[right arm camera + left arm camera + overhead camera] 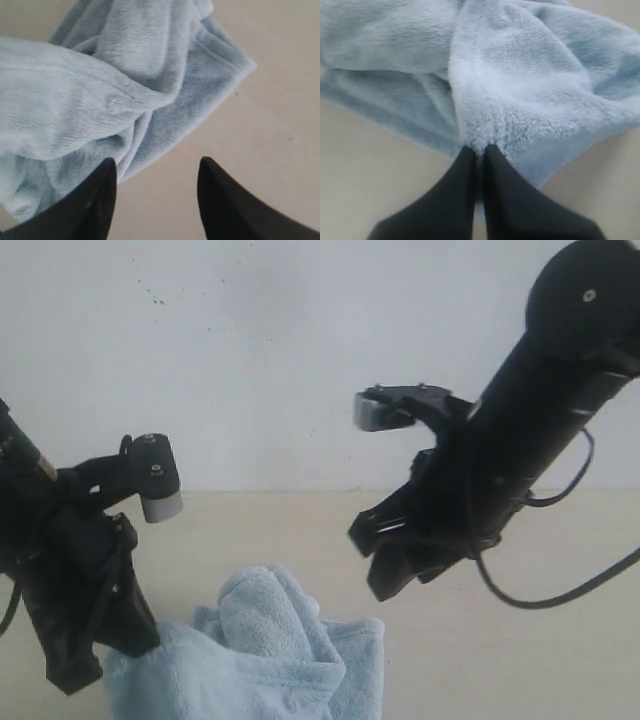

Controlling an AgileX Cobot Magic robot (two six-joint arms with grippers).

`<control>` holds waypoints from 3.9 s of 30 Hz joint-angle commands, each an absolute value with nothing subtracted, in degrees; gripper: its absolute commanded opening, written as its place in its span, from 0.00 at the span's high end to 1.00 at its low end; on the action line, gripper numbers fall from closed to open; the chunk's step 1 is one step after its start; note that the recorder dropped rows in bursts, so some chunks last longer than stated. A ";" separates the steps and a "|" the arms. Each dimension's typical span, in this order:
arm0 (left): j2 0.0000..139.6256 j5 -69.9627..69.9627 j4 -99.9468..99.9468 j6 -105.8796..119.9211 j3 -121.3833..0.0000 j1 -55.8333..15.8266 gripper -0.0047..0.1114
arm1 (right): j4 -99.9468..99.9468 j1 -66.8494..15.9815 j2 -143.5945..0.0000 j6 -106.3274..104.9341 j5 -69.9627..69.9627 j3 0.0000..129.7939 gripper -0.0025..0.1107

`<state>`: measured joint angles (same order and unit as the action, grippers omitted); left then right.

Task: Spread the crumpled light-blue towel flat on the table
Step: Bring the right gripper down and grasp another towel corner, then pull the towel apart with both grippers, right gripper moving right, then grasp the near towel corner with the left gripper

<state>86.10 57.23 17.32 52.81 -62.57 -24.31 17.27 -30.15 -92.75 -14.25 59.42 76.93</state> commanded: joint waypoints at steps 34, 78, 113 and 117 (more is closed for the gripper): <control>89.83 45.83 15.58 37.71 -54.88 -24.54 0.93 | 17.47 -33.31 -127.22 -1.78 59.26 103.54 0.98; 57.89 31.00 15.69 35.71 -37.27 -24.54 0.59 | -3.85 -9.09 -88.05 -3.81 69.96 75.19 0.98; 109.91 13.84 2.45 66.91 -60.54 -22.23 0.53 | -8.97 -9.09 -88.05 9.99 55.86 68.47 0.98; 110.70 6.73 2.04 66.91 -60.54 -21.16 0.53 | -4.25 -9.09 -88.05 7.23 55.86 68.47 0.98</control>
<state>110.29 12.20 2.59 66.65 -60.17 -21.91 -7.17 -9.19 -88.79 9.21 56.19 68.54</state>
